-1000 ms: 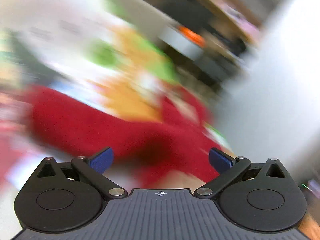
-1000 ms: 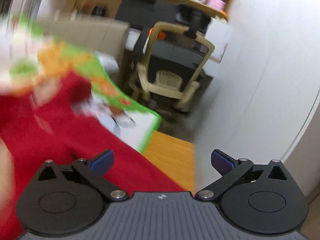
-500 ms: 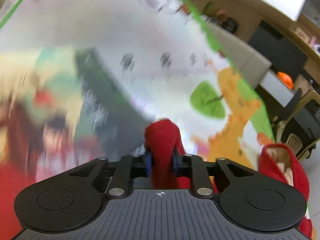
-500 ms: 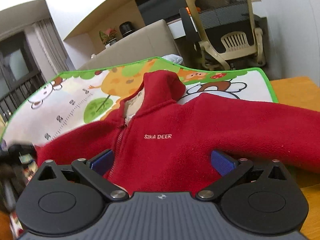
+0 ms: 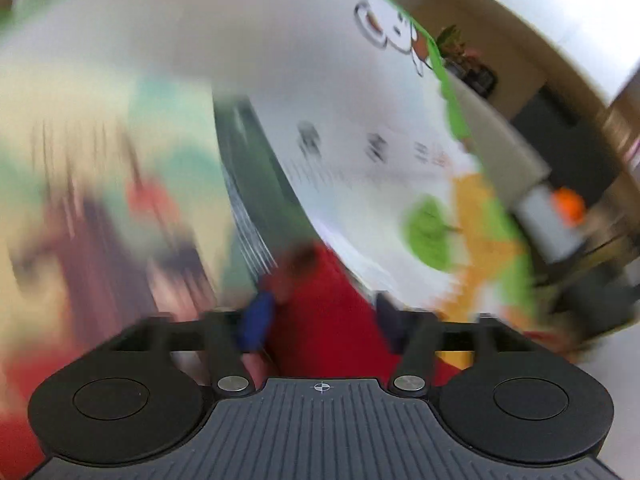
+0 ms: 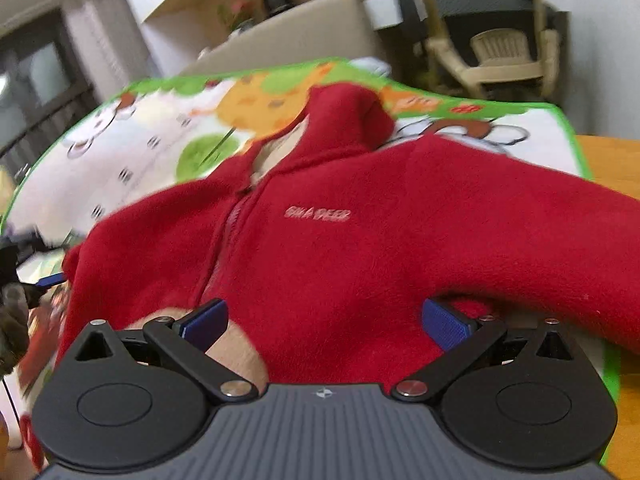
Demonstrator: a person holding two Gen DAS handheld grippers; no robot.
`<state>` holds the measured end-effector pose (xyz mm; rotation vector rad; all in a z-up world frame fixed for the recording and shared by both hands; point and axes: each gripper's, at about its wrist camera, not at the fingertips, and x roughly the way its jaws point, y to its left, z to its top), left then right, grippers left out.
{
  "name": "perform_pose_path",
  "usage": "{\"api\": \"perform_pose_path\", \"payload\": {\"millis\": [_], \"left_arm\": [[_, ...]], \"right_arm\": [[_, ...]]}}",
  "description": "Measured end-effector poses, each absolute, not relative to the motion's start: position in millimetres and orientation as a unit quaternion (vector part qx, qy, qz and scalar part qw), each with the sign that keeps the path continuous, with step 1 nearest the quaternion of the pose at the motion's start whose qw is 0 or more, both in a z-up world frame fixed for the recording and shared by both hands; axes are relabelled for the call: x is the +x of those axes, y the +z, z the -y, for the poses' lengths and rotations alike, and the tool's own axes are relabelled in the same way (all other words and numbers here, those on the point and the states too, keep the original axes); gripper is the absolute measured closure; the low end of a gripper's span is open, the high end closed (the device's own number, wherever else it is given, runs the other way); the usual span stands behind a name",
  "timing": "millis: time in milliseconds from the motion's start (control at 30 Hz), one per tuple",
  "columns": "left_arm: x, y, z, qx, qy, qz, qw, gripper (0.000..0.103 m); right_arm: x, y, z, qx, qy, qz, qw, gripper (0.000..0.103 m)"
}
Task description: Fold clothes
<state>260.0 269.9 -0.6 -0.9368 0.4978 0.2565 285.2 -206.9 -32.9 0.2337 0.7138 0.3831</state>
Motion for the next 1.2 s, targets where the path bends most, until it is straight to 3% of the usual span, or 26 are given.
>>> {"api": "perform_pose_path", "payload": {"millis": [133, 367, 500, 567, 633, 667, 900, 1033, 1067, 1133, 1167, 1200], "left_arm": [[266.6, 1.3, -238.3, -0.497, 0.006, -0.263, 0.827, 0.018], [272.1, 64.8, -118.8, -0.267, -0.236, -0.204, 0.912, 0.008], [283.1, 33.4, -53.0, -0.172, -0.276, -0.203, 0.924, 0.007], [294.7, 6.1, -36.3, -0.174, -0.264, -0.237, 0.919, 0.007], [300.7, -18.3, -35.4, -0.2, -0.27, -0.275, 0.901, 0.007], [301.2, -22.6, -35.8, -0.202, -0.272, -0.28, 0.898, 0.007], [306.0, -34.3, -42.1, -0.222, -0.284, -0.298, 0.884, 0.005], [315.6, -40.0, -45.0, -0.261, -0.295, -0.311, 0.865, 0.005], [317.3, -41.8, -47.1, -0.271, -0.297, -0.313, 0.86, 0.005], [312.2, -41.5, -54.7, -0.296, -0.301, -0.305, 0.854, 0.005], [309.7, -41.0, -58.0, -0.305, -0.3, -0.296, 0.854, 0.005], [307.2, -40.3, -61.0, -0.313, -0.298, -0.287, 0.855, 0.005]], "right_arm": [[286.1, -24.6, 204.0, 0.099, 0.188, -0.351, 0.912, 0.0], [308.0, 86.4, 192.7, -0.059, 0.193, -0.252, 0.947, 0.0], [380.3, 112.1, 169.0, -0.062, 0.146, -0.251, 0.955, 0.0], [424.0, 102.0, 139.6, -0.125, 0.077, -0.254, 0.956, 0.004], [459.1, 84.0, 109.7, -0.197, 0.058, -0.245, 0.947, 0.025], [474.2, 74.8, 95.3, -0.218, 0.067, -0.247, 0.942, 0.027], [580.6, -3.2, 7.8, -0.426, 0.031, -0.25, 0.869, 0.028], [616.3, -38.1, 6.2, -0.482, 0.032, -0.294, 0.825, 0.028], [611.9, -42.3, 4.3, -0.504, 0.026, -0.263, 0.822, 0.028], [580.8, -44.7, 9.0, -0.601, -0.025, -0.066, 0.796, 0.035], [565.2, -45.9, 11.4, -0.638, -0.05, 0.035, 0.767, 0.033], [548.6, -34.8, 21.5, -0.633, -0.079, 0.128, 0.76, 0.024]]}}
